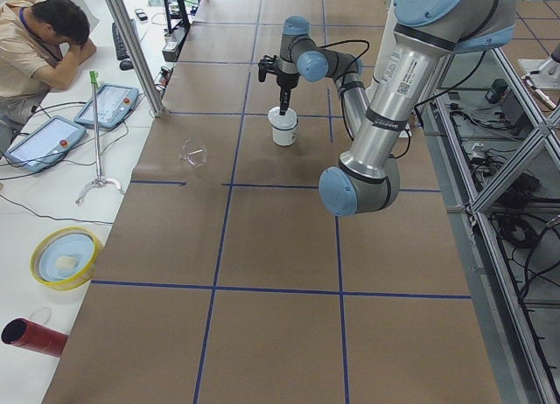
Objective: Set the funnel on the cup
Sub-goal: 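Lift the white lid off the mug and carry it beside the mug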
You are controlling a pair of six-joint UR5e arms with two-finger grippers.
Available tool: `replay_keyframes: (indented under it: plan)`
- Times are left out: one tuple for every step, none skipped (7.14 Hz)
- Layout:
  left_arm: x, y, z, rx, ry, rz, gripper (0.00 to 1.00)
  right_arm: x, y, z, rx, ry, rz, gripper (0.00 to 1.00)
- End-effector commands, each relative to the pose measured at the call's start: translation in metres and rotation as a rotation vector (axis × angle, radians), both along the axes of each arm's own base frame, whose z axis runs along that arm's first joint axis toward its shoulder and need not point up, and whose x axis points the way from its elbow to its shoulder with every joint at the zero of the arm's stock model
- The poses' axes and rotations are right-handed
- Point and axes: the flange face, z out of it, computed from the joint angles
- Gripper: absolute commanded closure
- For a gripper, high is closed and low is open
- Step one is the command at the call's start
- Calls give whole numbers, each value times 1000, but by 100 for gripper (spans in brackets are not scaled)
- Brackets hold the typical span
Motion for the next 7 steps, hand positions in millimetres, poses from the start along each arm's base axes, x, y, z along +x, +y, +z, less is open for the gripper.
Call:
replay_keyframes:
  plan:
    - [-16,10,67,25,-32,40,100,0,0,0,0,0,0,0]
    - [-13,9,106,34,-18,40,100,0,0,0,0,0,0,0]
    - [7,-3,137,49,12,38,100,0,0,0,0,0,0,0]
    - [25,-11,162,32,-10,47,100,0,0,0,0,0,0,0]
    - [31,-15,169,30,-14,49,100,0,0,0,0,0,0,0]
    - [36,-17,172,29,-18,53,100,0,0,0,0,0,0,0]
    - [41,-19,164,36,-8,55,100,0,0,0,0,0,0,0]
